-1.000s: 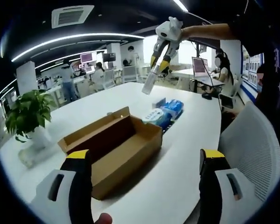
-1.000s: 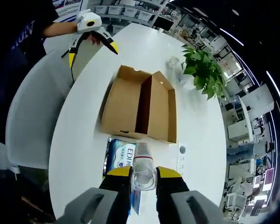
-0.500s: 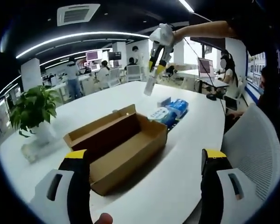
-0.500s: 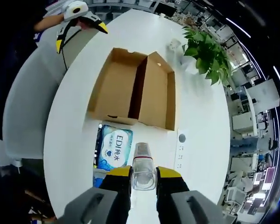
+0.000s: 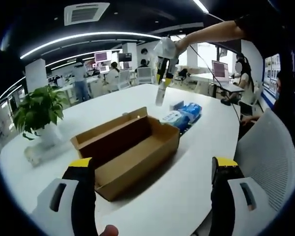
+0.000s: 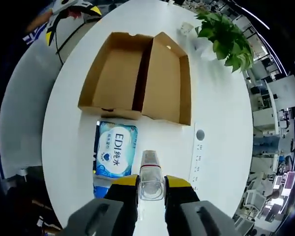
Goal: Operate the shoe box by opening the lid, removing the specified soft item, and placing it in the target area until the item is outside and the box remains undamaged.
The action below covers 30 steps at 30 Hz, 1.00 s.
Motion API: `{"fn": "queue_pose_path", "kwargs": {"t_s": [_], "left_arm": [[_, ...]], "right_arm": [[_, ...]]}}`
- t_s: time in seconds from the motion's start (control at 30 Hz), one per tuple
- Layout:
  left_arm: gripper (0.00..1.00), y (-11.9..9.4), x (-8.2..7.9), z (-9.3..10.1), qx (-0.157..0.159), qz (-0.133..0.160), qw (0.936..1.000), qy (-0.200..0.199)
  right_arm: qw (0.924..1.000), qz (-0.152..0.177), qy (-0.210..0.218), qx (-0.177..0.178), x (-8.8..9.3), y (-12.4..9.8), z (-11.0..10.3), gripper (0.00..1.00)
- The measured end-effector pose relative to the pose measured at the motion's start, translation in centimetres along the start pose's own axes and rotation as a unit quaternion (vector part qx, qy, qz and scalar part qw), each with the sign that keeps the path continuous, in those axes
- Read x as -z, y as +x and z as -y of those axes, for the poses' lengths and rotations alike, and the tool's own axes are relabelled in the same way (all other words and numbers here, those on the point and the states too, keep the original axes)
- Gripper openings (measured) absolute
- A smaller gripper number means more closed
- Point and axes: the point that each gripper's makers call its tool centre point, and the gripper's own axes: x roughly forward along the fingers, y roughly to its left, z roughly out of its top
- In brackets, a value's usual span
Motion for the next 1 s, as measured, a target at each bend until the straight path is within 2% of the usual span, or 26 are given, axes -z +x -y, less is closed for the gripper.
{"fn": "queue_pose_path", "kwargs": {"t_s": [0.33, 0.6, 1.0], "left_arm": [[0.97, -0.3, 0.6, -0.5, -0.006, -0.009, 0.9999, -0.006], [0.95, -0.1, 0.5, -0.4, 0.001, -0.003, 0.9999, -0.012], [0.94, -0.2, 1.4, -0.6, -0.004, -0.011, 0.9997, -0.021]], "right_arm": [[0.9988, -0.018, 0.043, -0.015, 0.7, 3.0, -0.6, 0.15], [0.9983, -0.022, 0.051, -0.019, 1.2, 4.9, -1.5, 0.15], [0.9978, -0.029, 0.052, -0.028, 0.9, 6.9, -2.2, 0.16]]}}
